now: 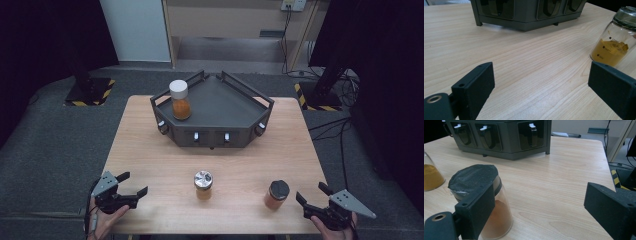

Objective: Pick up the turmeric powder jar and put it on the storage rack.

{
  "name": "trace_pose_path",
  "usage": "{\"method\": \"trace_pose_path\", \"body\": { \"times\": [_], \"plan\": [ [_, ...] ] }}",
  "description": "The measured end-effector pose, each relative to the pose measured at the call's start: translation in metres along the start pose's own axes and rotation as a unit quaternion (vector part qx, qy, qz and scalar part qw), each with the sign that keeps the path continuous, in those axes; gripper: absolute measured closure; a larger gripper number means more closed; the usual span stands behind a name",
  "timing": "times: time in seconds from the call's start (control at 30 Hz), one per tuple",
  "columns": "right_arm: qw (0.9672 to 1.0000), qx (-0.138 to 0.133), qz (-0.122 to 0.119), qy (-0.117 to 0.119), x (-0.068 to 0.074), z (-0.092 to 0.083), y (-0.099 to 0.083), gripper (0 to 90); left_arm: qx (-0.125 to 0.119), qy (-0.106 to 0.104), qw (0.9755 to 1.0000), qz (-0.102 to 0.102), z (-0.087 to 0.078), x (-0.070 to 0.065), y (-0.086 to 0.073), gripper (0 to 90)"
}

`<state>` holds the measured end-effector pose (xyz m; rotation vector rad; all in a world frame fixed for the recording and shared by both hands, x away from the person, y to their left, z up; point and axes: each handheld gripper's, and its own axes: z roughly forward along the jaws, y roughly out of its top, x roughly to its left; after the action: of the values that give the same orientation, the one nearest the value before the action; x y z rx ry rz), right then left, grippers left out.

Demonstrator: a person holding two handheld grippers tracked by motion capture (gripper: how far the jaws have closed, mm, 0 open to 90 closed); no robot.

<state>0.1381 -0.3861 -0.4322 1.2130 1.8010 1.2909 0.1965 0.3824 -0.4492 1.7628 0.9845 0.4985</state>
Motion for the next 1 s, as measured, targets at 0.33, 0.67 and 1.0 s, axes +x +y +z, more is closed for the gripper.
{"method": "trace_pose_path", "body": {
  "times": [0.33,0.67,1.0],
  "plan": [
    [1.0000,-0.001,0.002,0.000,-0.001,0.000,0.000,9.6,-0.001,-0.001,1.0000,0.000,0.000,0.000,0.000,5.6],
    [0.9999,-0.006,0.007,-0.005,0.000,-0.002,0.002,9.4,0.003,-0.002,1.0000,0.000,0.001,0.000,0.000,5.0],
    [0.9998,-0.008,0.002,-0.016,0.001,-0.007,0.011,9.3,0.005,-0.001,1.0000,0.000,0.001,0.000,0.001,5.1]
  ]
}}
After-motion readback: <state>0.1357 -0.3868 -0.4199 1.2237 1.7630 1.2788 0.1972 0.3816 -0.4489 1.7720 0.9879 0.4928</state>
